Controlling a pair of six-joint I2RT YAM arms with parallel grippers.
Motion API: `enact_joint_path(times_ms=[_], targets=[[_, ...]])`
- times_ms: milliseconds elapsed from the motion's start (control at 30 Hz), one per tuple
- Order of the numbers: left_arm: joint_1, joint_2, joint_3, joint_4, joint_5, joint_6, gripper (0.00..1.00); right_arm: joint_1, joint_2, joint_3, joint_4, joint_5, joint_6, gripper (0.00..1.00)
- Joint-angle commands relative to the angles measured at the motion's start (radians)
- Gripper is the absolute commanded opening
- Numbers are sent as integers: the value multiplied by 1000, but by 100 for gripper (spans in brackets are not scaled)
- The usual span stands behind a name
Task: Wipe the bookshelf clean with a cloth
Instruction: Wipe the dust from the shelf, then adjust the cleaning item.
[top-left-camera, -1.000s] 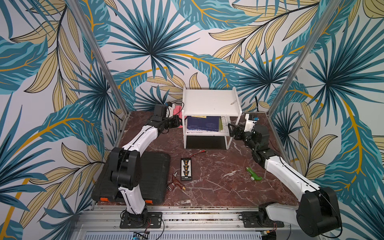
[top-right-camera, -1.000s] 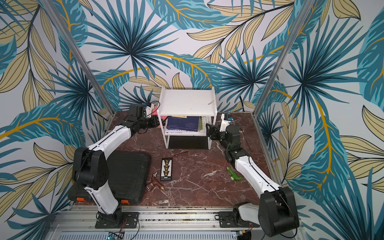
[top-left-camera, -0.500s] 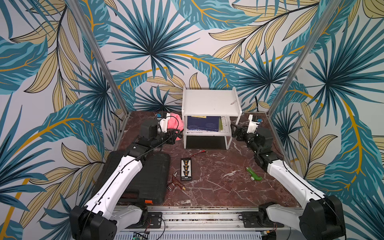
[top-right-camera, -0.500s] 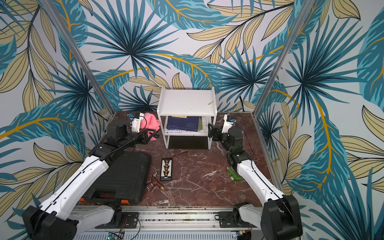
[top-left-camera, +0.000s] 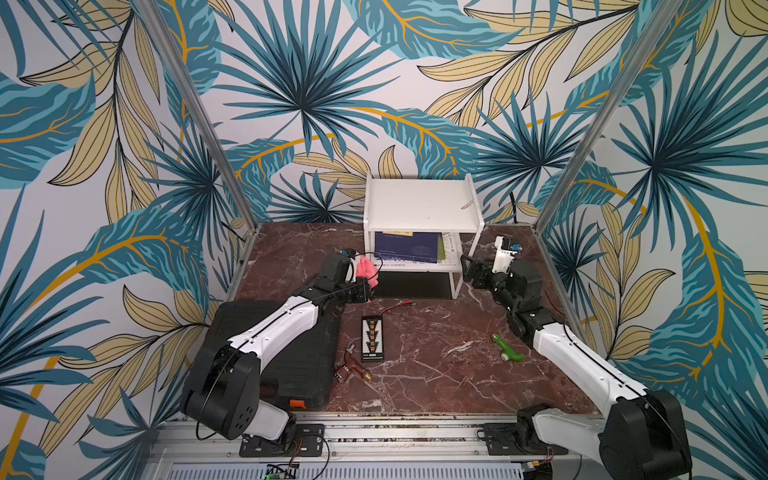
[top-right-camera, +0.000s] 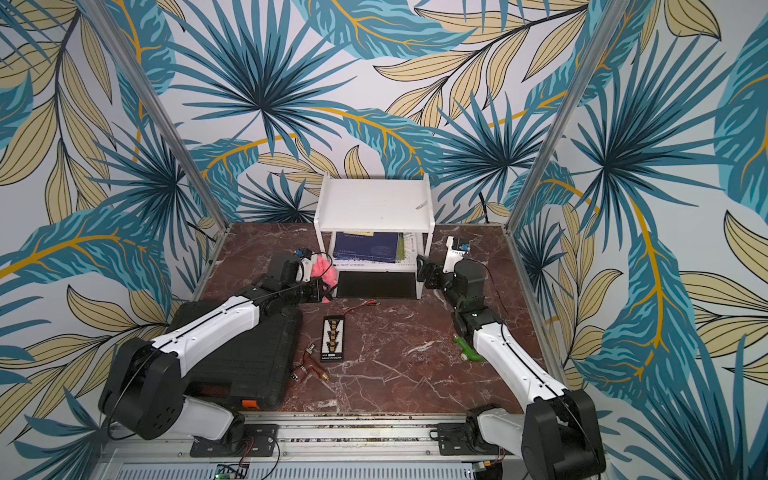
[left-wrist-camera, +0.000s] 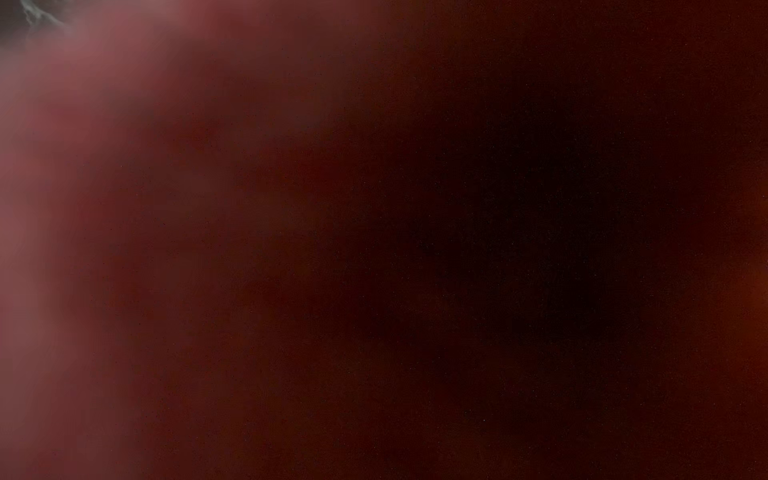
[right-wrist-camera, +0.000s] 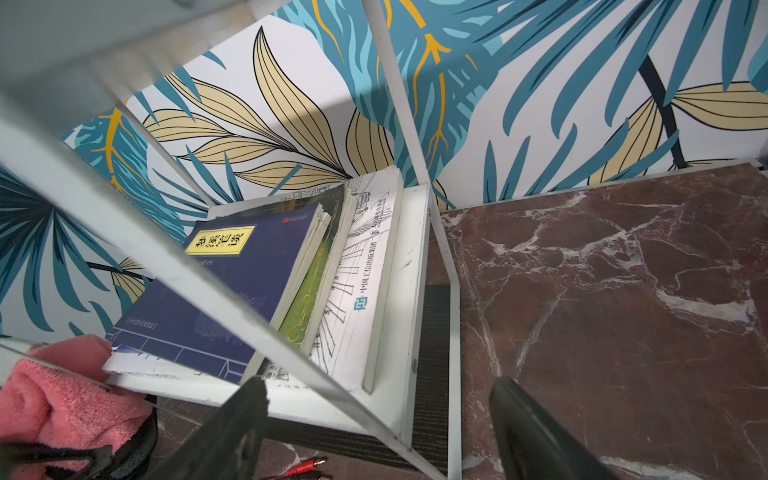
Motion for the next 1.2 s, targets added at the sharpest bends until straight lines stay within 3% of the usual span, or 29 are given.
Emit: enact_joint_path(times_ms=[0,133,200,233,333,400,567,733,800,867,933,1000,1033,1133,1167], targets=[[-21,-81,136,70,29,32,0,0,-67,1,-14,14,-38,87],[-89,-137,82,144,248,71,0,2,-189,-75,-15,42,-60,87],[-124,-135,70,140,350,97,0,4,-217,-94,6,-98,-51,87],[-141,-134,70,129,378,118,0,6,-218,-106,64,-225,-17,87],[-179,-124,78,118,422,145,0,30,-149,-102,288,-514,169,88],[-199,-111,84,158,478,148,0,69,-85,-52,357,-609,250,88],[-251,-88,97,250,531,170,0,164,16,9,387,-632,225,89],[-257,-36,133,235,551,184,0,210,102,58,394,-773,263,89],[-260,-28,140,227,559,200,2,222,129,74,387,-779,268,80],[-259,-36,137,193,501,238,3,222,145,85,398,-799,281,61],[-255,-69,103,170,346,243,14,223,130,90,355,-786,236,34],[-237,-117,23,198,186,213,28,229,97,105,191,-677,97,11],[-222,-147,-28,220,97,186,36,242,91,131,87,-554,11,0],[-150,-221,-165,182,-297,-2,57,327,166,245,-103,-134,-145,0],[-107,-239,-197,149,-399,-90,62,356,216,283,-125,-47,-175,0]])
